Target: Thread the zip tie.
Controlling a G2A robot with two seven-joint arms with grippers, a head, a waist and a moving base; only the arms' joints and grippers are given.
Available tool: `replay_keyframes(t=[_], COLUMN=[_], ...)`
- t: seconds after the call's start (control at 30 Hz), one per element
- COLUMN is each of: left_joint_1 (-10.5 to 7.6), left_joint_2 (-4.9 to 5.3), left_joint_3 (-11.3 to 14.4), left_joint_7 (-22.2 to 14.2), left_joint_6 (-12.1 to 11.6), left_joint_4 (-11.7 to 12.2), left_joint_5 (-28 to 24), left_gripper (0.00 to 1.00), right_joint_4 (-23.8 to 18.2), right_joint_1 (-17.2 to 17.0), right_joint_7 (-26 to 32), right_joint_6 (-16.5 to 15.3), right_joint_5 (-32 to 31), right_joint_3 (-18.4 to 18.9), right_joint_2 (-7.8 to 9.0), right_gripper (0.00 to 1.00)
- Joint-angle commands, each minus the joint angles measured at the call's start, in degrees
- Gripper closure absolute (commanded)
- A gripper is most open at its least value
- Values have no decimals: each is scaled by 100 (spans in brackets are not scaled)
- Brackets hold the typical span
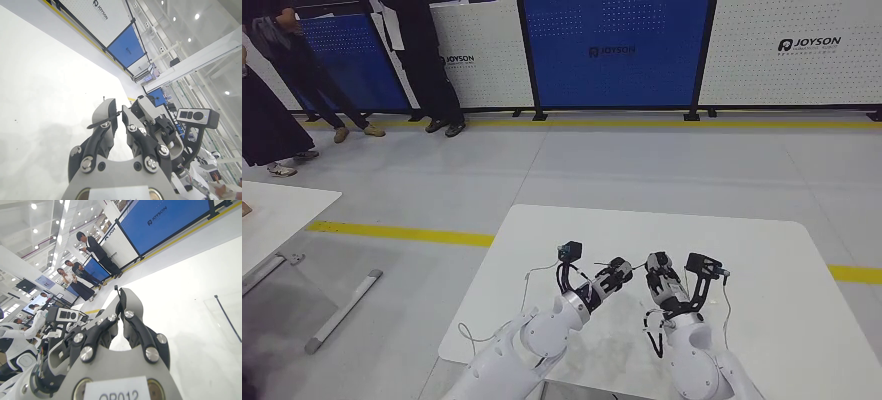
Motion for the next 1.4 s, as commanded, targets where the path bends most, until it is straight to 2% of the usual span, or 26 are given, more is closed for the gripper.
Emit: replay_keyframes(t=[0.0,0.17,0.33,0.4,0.43,0.6,0.87,1.13,1.23,1.27,1.37], left_joint_1=[0,18,19,13,8,-10,-11,2,1,0,2], left_joint_2=[-2,-4,-11,-17,-20,-36,-50,-59,-65,-67,-70], left_joint_3=[-5,-17,-18,-10,-5,23,16,-3,-13,-16,-29], left_joint_7=[-12,-28,-12,-12,-9,5,16,22,30,33,31], left_joint_6=[-10,-93,-37,-6,3,50,104,136,162,168,176], left_joint_4=[7,-10,2,16,23,52,48,34,39,38,33], left_joint_5=[-7,5,41,45,52,59,73,82,61,56,54], left_gripper=[100,100,100,100,100,100,100,100,100,100,100], right_joint_4=[3,33,42,41,40,25,-35,-77,-85,-85,-86], right_joint_1=[-7,25,39,38,36,14,-60,-114,-128,-136,-147], right_joint_7=[33,199,258,273,276,294,235,293,299,298,298], right_joint_6=[-34,-106,-115,-112,-111,-141,-185,-261,-277,-281,-279], right_joint_5=[67,333,456,454,453,449,406,268,234,226,214], right_joint_3=[9,99,140,149,156,182,217,192,193,194,196], right_joint_2=[-1,0,0,2,3,12,25,44,49,51,55], right_gripper=[100,100,99,82,78,71,76,65,70,80,84])
